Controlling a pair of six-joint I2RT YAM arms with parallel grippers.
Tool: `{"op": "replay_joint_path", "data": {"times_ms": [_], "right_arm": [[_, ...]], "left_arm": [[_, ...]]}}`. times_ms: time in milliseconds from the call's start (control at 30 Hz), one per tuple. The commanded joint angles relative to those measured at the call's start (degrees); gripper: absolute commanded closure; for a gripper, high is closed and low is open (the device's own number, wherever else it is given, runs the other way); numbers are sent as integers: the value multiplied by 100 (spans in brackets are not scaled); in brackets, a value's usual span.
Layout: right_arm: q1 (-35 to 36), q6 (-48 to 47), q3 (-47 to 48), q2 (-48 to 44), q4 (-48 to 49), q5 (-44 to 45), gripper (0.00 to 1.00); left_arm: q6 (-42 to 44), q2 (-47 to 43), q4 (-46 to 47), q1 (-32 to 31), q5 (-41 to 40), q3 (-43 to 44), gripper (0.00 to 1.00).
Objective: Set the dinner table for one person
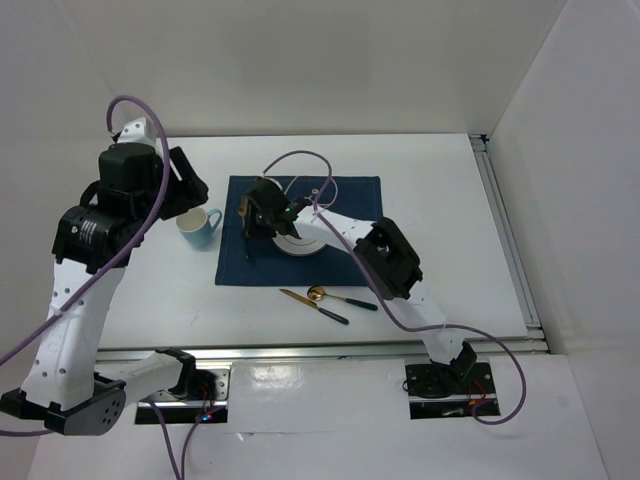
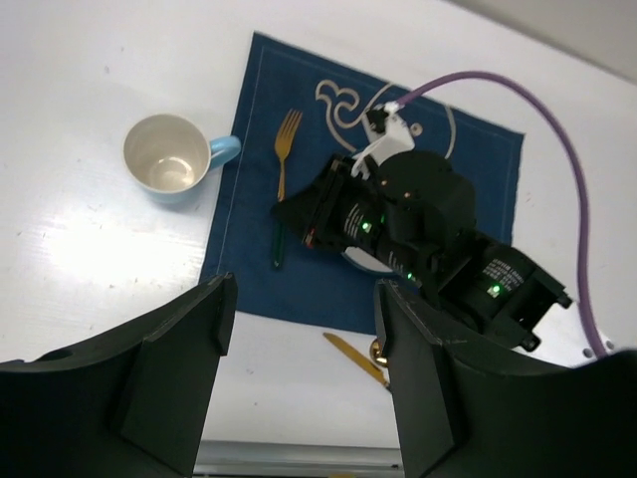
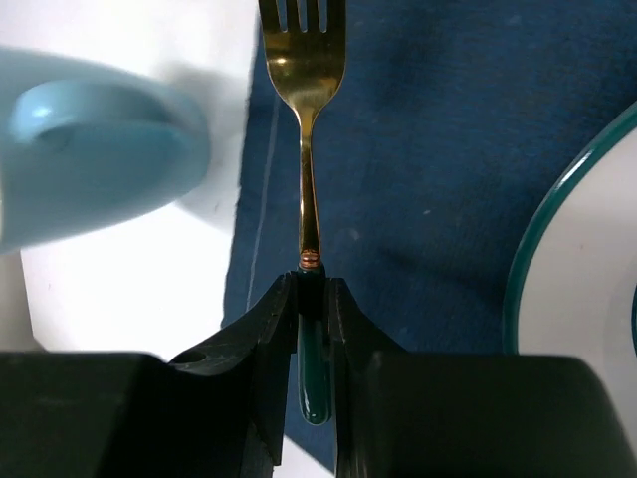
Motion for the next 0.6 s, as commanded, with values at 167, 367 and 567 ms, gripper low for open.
{"op": "replay_joint_path", "data": {"times_ms": [167,367,567], "right_arm": [[-26,519,307,201,356,477,74],[-26,519,175,140,488,424,51],[-26,404,-272,-414,734,319,49]], "left_arm": [[132,134,-18,35,-260,-313,26],[132,134,-71,35,-260,-313,26],[238,248,-71,35,-504,-365,24]]}}
